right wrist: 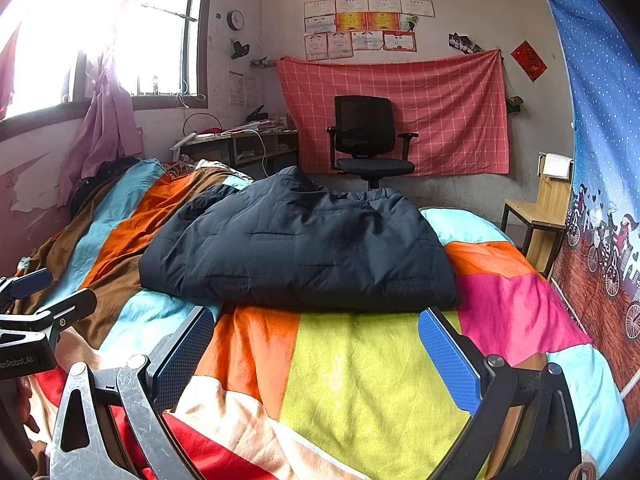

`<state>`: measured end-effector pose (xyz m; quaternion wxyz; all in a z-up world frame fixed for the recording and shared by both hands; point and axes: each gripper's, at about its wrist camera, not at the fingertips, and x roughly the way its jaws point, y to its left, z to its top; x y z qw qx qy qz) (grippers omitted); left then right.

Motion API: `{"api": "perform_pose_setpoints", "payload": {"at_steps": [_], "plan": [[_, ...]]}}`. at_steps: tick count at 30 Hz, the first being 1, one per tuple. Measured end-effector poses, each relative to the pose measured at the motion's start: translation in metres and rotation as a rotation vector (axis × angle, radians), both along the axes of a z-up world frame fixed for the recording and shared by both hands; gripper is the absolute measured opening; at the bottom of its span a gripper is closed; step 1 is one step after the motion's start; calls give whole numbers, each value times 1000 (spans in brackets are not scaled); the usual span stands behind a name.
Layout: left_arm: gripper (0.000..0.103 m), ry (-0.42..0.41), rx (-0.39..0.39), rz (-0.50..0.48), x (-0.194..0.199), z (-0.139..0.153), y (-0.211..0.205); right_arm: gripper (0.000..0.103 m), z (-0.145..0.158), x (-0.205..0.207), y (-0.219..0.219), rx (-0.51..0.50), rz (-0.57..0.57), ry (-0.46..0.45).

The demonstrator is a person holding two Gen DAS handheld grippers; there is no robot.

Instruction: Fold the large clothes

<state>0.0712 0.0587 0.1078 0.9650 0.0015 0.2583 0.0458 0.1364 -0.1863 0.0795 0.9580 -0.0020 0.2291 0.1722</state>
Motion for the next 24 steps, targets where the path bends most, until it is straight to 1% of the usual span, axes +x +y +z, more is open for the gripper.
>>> {"api": "perform_pose_setpoints", "payload": {"at_steps": [24], "plan": [[101, 5, 1, -12, 1, -1, -1, 103, 0, -1, 0, -1, 3, -2]]}}
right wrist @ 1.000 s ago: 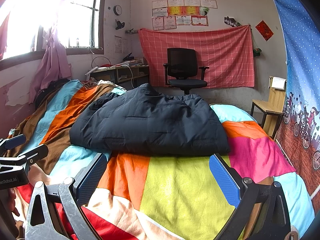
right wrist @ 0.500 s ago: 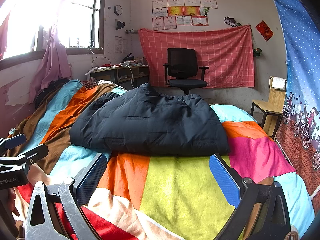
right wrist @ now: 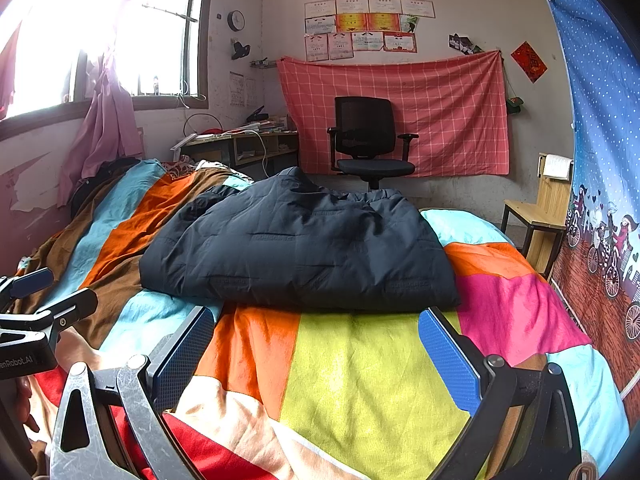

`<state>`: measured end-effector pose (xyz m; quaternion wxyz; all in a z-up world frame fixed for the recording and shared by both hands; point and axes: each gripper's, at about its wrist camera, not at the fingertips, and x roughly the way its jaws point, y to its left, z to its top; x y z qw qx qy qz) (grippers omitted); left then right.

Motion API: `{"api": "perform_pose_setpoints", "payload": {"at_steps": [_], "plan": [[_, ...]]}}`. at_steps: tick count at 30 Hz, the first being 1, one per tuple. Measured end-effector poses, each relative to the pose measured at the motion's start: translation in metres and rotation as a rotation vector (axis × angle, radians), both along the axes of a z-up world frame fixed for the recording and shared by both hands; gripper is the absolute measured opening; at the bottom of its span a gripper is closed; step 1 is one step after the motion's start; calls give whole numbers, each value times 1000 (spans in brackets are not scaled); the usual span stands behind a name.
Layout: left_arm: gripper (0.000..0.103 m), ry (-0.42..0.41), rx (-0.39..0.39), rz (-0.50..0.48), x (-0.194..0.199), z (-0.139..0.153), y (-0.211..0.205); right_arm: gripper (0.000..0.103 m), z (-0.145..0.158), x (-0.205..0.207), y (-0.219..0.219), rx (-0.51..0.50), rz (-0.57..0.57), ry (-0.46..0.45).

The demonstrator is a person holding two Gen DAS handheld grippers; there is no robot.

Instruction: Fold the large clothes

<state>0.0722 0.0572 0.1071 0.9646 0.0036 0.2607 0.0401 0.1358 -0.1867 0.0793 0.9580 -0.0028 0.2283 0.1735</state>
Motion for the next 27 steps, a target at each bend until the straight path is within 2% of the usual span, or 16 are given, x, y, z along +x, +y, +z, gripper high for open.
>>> {"api": "perform_pose_setpoints", "payload": {"at_steps": [27], "plan": [[101, 14, -30, -1, -2, -1, 12, 103, 1, 0, 0, -4, 3, 0]]}}
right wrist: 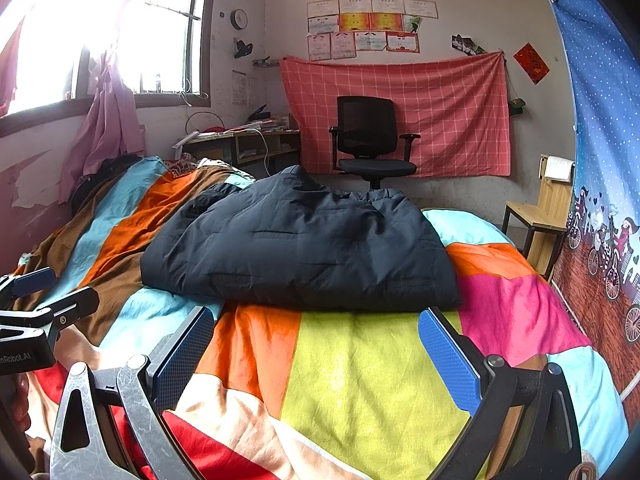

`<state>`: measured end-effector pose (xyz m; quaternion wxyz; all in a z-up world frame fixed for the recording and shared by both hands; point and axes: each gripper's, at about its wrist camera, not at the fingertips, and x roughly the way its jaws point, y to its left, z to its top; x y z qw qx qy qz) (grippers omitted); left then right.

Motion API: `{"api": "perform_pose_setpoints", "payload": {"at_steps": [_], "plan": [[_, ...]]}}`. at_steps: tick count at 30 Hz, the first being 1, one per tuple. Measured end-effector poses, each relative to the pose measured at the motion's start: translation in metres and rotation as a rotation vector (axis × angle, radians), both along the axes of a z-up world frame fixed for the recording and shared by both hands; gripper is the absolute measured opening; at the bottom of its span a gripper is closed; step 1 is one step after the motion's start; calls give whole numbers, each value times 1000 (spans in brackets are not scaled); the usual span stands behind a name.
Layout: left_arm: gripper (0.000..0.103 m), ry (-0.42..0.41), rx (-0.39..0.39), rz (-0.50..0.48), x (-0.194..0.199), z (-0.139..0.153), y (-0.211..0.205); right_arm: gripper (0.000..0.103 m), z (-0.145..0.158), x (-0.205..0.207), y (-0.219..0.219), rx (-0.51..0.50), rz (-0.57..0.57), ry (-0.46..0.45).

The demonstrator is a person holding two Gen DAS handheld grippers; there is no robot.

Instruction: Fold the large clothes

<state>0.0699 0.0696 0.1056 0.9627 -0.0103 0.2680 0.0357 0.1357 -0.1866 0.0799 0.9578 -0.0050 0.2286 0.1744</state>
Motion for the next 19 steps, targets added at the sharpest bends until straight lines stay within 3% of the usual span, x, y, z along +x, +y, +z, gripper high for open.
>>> {"api": "perform_pose_setpoints", "payload": {"at_steps": [7, 19], "plan": [[101, 6, 0, 87, 0, -1, 7, 103, 0, 0, 0, 0, 0, 0], [101, 7, 4, 101, -2, -1, 9, 103, -1, 0, 0, 0, 2, 0]]}}
